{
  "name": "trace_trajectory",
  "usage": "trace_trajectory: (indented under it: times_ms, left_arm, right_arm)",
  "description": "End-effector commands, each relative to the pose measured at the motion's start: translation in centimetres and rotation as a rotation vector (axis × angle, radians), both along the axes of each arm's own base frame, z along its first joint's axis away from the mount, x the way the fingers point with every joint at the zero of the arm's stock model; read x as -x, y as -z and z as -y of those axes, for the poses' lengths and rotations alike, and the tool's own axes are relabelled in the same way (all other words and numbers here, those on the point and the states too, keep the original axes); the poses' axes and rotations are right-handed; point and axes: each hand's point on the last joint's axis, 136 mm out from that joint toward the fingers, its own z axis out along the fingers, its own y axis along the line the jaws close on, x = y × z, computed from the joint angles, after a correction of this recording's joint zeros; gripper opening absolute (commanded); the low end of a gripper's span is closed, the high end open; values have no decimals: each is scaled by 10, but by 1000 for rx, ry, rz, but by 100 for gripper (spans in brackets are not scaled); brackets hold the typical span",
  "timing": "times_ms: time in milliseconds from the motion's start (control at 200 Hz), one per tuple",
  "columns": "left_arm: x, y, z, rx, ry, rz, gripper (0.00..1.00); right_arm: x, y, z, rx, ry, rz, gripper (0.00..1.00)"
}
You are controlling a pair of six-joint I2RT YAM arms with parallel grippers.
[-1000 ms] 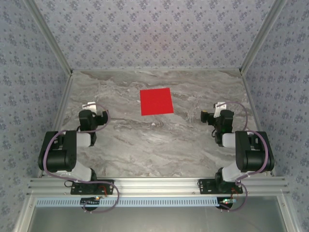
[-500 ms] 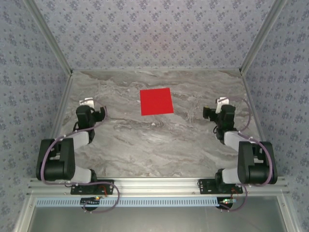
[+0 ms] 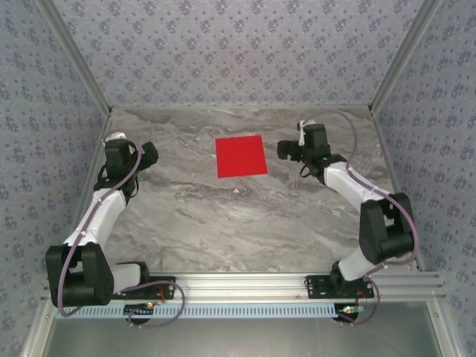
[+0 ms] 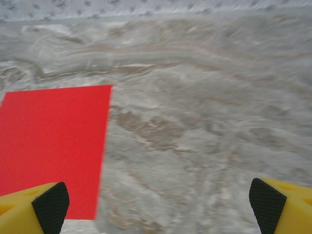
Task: Fold a paper plane with a square sheet of paper (pick it up from the middle)
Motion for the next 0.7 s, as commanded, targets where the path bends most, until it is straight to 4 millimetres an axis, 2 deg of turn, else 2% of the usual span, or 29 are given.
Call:
trace_trajectory:
  times_ms: [0,45,65,140,265,500,695]
  left_arm:
    - [12,6,20,132,45,-94,99]
    - [13,7,25,155,68,-104,99]
    - [14,7,27,164,77,-108,99]
    - [17,11,33,188,99,-123,99]
    - [20,16,36,203,111,-144,99]
    - [20,18,43,215,148,-134,99]
    - [18,22,45,215,155,-139,99]
  right_arm:
    - [3,28,-39,-143,-7,-178,100]
    - [2,37,-53,-135,-23,-208,100]
    - [-5,29,-63,-140,-36,-193,100]
    - [-9,38,-90,-117,-71,-214,99]
    - [-17,58,-123,-105,-89,-270,91]
    - [-32,85,-166,-118,-117,-330,86]
    - [-37,116,-178,-73,-103,-400,86]
